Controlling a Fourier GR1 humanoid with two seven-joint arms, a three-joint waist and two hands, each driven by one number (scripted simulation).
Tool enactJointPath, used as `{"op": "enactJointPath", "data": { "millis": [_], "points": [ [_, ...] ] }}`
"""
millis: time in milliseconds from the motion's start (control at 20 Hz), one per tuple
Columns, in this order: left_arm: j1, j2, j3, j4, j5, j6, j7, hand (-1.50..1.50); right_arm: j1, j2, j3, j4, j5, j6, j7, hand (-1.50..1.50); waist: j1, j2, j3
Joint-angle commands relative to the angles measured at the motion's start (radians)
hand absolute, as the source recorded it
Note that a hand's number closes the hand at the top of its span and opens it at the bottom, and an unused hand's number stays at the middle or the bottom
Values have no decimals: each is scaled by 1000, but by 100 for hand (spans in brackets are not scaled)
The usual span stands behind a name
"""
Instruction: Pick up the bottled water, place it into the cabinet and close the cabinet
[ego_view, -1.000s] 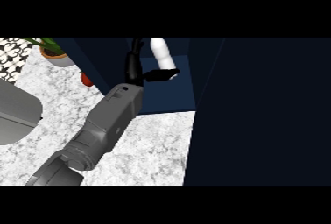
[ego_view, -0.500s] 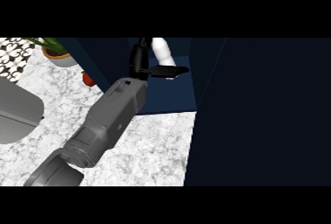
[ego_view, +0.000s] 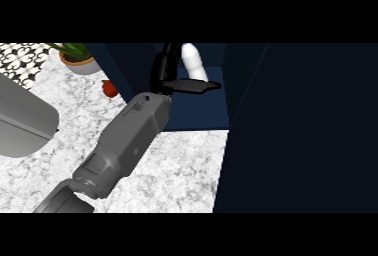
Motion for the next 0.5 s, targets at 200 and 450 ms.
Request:
{"op": "enactJointPath", "data": {
  "millis": [200,450],
  "points": [
    [239,0,-157,-370,62,64,100,150,55,-31,-7,-127,5,17,49,-150,33,-12,0],
    [434,26,-194,-599,10,105,138,150,28,-61,13,-131,81,17,65,-150,49,-15,0]
  ]
}}
